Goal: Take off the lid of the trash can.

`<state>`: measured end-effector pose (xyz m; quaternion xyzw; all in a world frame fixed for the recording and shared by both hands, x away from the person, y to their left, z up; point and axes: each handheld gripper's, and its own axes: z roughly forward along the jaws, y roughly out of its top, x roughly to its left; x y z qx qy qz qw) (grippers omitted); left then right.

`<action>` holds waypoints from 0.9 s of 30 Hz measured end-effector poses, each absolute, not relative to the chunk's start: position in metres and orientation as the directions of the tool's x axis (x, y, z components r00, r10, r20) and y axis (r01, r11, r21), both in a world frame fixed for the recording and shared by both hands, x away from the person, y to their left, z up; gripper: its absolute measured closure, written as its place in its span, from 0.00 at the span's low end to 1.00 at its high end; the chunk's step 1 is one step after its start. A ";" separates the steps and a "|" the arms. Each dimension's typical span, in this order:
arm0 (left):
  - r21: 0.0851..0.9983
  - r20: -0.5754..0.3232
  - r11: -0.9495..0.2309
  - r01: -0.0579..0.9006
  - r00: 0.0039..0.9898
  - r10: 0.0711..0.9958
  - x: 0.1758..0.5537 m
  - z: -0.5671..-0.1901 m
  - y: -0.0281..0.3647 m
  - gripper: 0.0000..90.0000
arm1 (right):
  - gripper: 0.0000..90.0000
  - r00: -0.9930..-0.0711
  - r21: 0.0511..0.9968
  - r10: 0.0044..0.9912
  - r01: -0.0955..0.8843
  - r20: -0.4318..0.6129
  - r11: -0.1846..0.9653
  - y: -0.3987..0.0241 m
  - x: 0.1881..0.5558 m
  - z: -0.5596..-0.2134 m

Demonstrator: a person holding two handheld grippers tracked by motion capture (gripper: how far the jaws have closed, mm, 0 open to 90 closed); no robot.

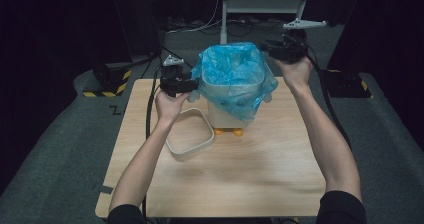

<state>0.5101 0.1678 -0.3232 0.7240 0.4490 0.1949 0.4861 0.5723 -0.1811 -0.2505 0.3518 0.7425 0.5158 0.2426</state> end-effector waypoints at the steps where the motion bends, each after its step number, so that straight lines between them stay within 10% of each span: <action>1: 0.879 -0.154 -0.125 0.461 0.521 0.839 0.510 -0.323 0.168 0.48 | 0.75 -0.637 0.936 0.771 0.273 0.003 0.222 -0.179 0.574 -0.251; 14: 0.880 -0.155 -0.122 0.459 0.520 0.840 0.512 -0.324 0.167 0.48 | 0.73 -0.662 0.931 0.749 0.267 -0.010 0.248 -0.166 0.586 -0.252; 22: 0.880 -0.153 -0.125 0.459 0.522 0.839 0.512 -0.325 0.167 0.48 | 1.00 -0.691 0.917 0.723 0.279 -0.014 0.285 -0.162 0.597 -0.255; 27: 0.879 -0.153 -0.125 0.460 0.520 0.840 0.513 -0.325 0.166 0.48 | 1.00 -0.683 0.917 0.730 0.278 -0.020 0.285 -0.163 0.604 -0.256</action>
